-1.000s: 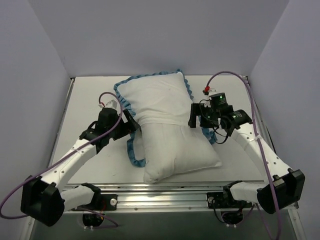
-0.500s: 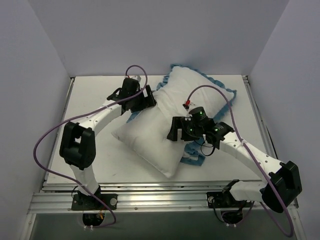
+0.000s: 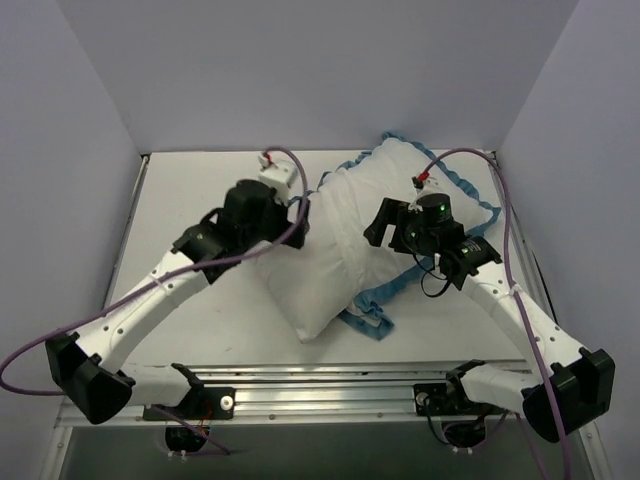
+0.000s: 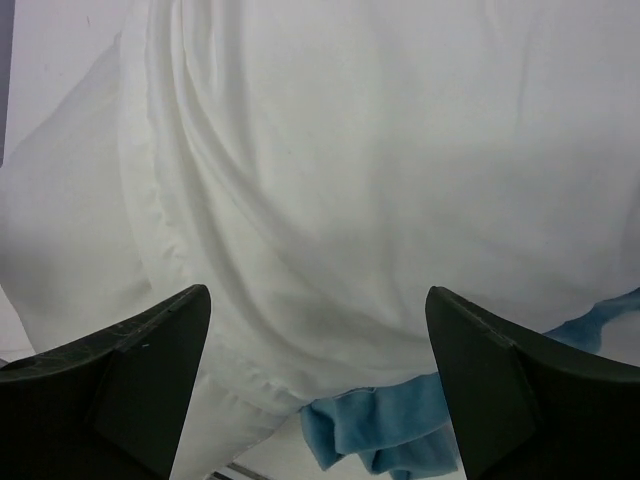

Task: Remove the pillowcase from the pillow

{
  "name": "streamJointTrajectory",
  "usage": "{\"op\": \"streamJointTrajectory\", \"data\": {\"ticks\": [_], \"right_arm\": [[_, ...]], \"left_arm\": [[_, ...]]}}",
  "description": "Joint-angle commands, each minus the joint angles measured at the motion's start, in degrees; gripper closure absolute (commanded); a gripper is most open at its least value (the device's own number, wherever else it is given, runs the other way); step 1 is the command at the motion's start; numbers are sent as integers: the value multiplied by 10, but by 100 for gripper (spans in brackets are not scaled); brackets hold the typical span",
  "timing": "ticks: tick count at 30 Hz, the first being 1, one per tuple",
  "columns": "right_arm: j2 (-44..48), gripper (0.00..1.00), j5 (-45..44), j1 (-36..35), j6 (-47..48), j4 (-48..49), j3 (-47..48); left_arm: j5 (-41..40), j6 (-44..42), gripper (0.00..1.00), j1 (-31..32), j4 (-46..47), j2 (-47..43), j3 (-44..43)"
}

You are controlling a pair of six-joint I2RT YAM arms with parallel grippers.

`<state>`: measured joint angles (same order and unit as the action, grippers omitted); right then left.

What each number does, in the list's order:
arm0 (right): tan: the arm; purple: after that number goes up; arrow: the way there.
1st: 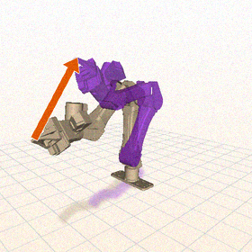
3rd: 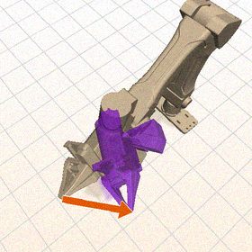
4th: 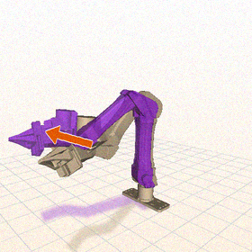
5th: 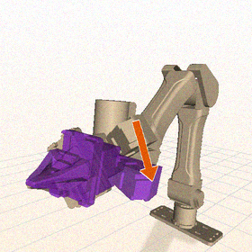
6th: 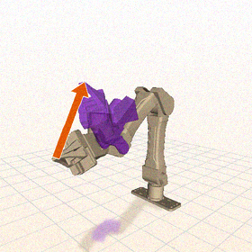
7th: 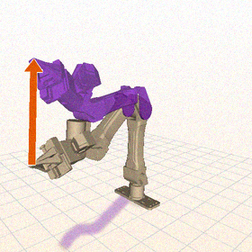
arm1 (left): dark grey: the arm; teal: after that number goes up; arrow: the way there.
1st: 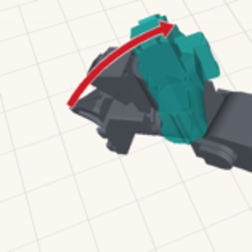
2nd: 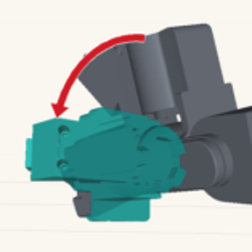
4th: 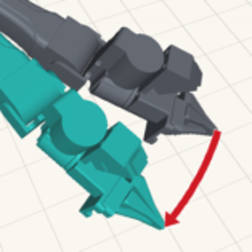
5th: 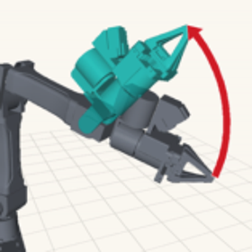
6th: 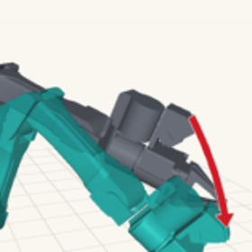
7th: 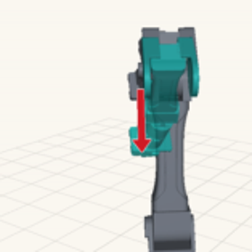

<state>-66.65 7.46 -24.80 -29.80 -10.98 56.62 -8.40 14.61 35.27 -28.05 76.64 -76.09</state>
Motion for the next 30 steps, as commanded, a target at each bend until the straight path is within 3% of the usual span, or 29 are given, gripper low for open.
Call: {"op": "streamJointTrajectory", "data": {"ticks": [1, 7, 10, 19, 22, 26, 27, 30], "right_arm": [[28, 15, -24, 11, 3, 1, -4], [54, 4, -41, 47, -18, -14, -34], [65, 0, -39, 58, -29, -13, -48], [87, 0, 17, 73, -42, 17, -110], [101, 1, 39, 76, -54, 46, -149], [115, 3, 90, 76, -79, 86, -202], [118, 3, 99, 76, -84, 103, -214], [130, 5, 127, 76, -102, 139, -254]], "left_arm": [[-63, -143, 3, 136, -30, -24, 37], [-111, -107, 6, 268, -65, 3, 32], [-135, -82, 6, 304, -75, 37, 31], [-221, 1, 6, 344, -91, 166, 30], [-259, 32, 0, 338, -65, 191, 54], [-281, 56, 41, 317, -23, 211, 82], [-281, 61, 64, 313, -18, 217, 82], [-274, 63, 97, 301, -6, 219, 81]]}}
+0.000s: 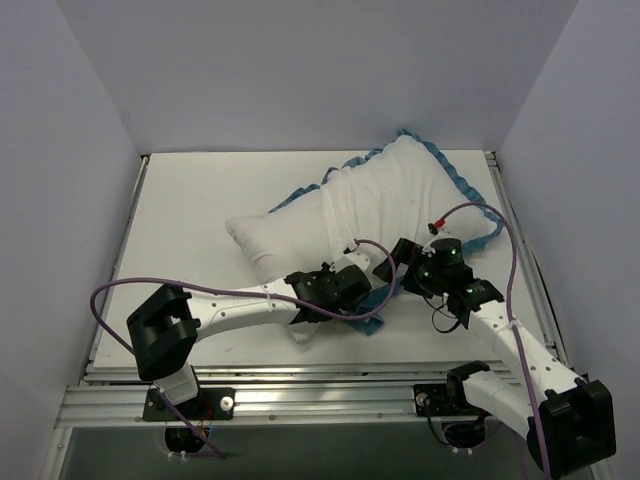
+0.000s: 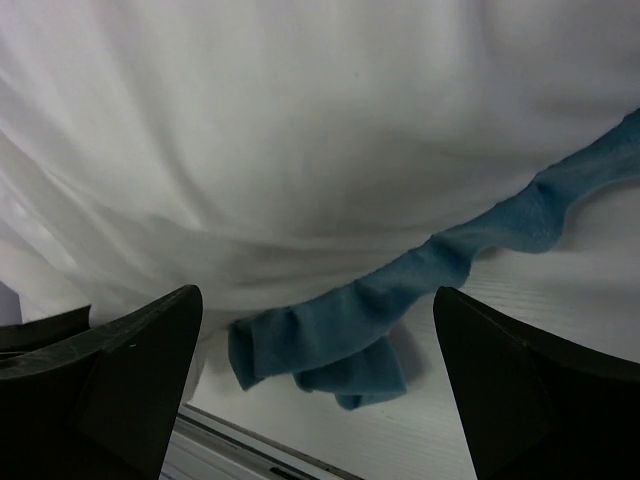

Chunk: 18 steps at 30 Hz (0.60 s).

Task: Remove the pillowcase from the pillow

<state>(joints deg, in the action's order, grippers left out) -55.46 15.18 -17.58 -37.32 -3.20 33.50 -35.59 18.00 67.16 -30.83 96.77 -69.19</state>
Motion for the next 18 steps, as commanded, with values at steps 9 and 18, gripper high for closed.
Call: {"op": "streamJointTrajectory", "data": {"ticks": [9, 18], "right_arm": [[40, 12, 145, 2, -55, 179, -109], [-5, 14, 168, -6, -69, 238, -131]], "left_arm": [[60, 11, 98, -19, 16, -52, -59], [76, 5, 98, -28, -15, -69, -108]]}}
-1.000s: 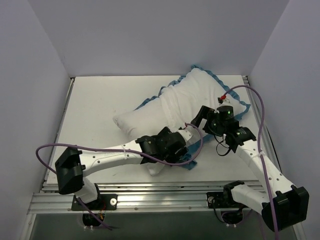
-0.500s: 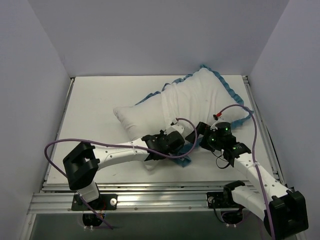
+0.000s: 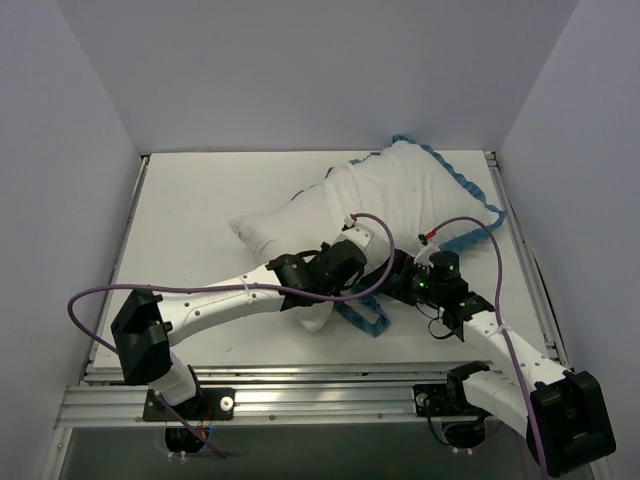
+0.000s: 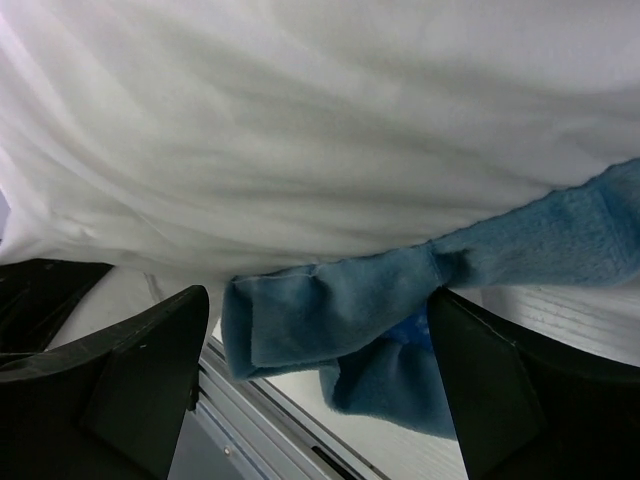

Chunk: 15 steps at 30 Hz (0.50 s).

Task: Remove the pillowcase from the pillow

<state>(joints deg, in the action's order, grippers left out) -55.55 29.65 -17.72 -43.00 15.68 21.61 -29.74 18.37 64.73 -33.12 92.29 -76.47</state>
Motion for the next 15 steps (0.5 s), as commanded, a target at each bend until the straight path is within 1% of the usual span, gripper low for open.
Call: {"op": "streamJointTrajectory", "data": {"ticks": [1, 6, 7, 9, 10, 12, 13, 15], "right_arm": [[-5, 15, 23, -5, -13, 50, -16], [-9, 23, 18, -5, -13, 67, -24], [-16, 26, 18, -5, -14, 72, -25], [-25, 30, 19, -5, -18, 87, -24], [-35, 35, 23, -6, -19, 95, -25], [-44, 43, 24, -5, -16, 104, -19], [-51, 54, 24, -5, -14, 104, -16], [-56, 67, 23, -5, -9, 103, -1]], "left_arm": [[19, 1, 98, -6, 6, -25, -37], [32, 2, 98, -7, 5, -27, -44], [32, 2, 98, -7, 6, -27, -44], [34, 4, 98, -9, 4, -30, -41], [35, 5, 98, -11, 3, -31, -40], [37, 8, 98, -15, 3, -37, -34], [38, 9, 98, -17, 3, -40, -32], [39, 12, 98, -25, 3, -49, -21]]}}
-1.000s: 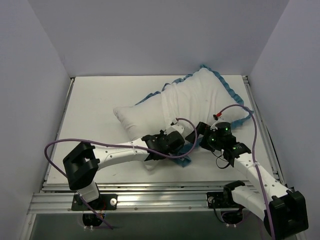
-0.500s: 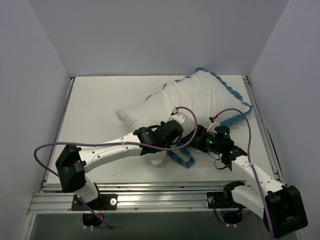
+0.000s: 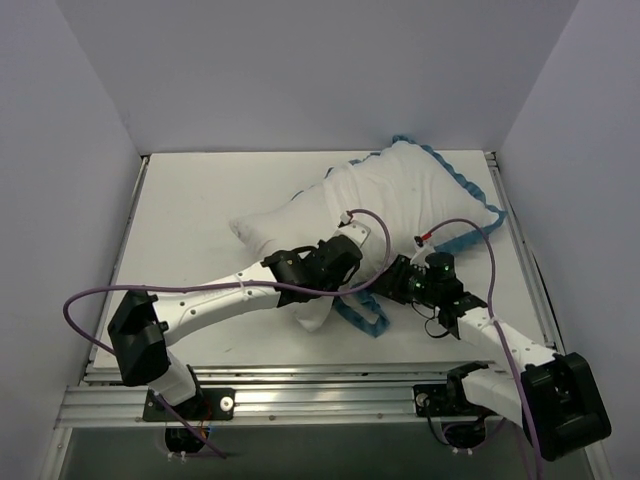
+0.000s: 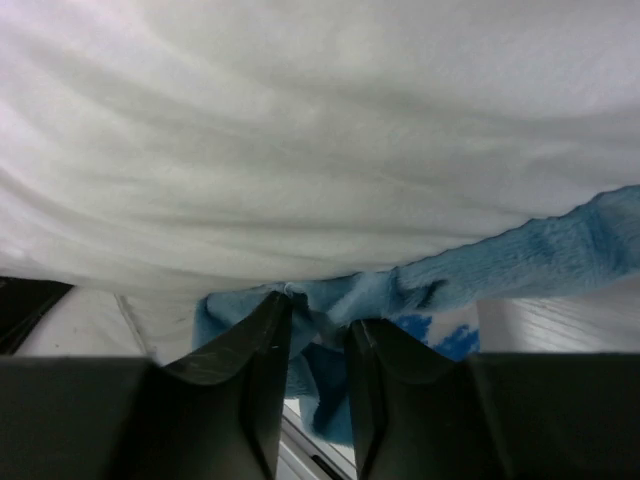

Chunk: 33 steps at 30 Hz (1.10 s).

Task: Remove the pillowcase from the pillow

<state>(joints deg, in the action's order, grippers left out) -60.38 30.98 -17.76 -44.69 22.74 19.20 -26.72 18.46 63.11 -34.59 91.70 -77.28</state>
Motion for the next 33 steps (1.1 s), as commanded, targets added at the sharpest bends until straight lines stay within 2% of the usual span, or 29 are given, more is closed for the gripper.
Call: {"op": "streamJointTrajectory", "data": {"ticks": [1, 4, 9, 12, 13, 16, 20, 22, 24, 26, 30, 31, 32, 33], "right_arm": [[-18, 80, 9, -5, 8, 31, 29], [-48, 100, 4, 2, 30, 2, 76], [-67, 100, -50, 38, 77, -110, 176], [-81, 100, -77, 87, 89, -174, 253], [-88, 100, -79, 118, 87, -186, 270], [-98, 100, -90, 171, 62, -218, 326], [-105, 100, -94, 284, 34, -258, 384], [-105, 100, -111, 312, 27, -276, 413], [-103, 100, -123, 327, 33, -288, 436], [-99, 100, -121, 325, 49, -304, 444], [-72, 100, -92, 282, 80, -303, 415], [-59, 100, -87, 259, 87, -306, 398], [-53, 100, -80, 246, 102, -315, 389], [-50, 100, -62, 236, 113, -323, 382]], "left_arm": [[9, 11, 98, -12, 18, -47, -8], [7, 13, 98, -38, 15, -64, 15], [-19, -5, 98, -90, -20, -116, 48], [-34, -7, 98, -143, -60, -150, 64], [-34, -8, 98, -176, -69, -157, 67], [-42, -11, 98, -222, -100, -194, 74], [-61, 2, 98, -310, -137, -238, 67], [-59, 12, 98, -335, -153, -261, 67], [-44, 13, 98, -335, -163, -284, 72], [23, 18, 98, -331, -166, -298, 87], [135, 51, 98, -277, -121, -349, 143], [158, 59, 97, -242, -111, -354, 153], [202, 64, 89, -225, -101, -355, 167], [222, 75, 78, -210, -84, -352, 172]]}}
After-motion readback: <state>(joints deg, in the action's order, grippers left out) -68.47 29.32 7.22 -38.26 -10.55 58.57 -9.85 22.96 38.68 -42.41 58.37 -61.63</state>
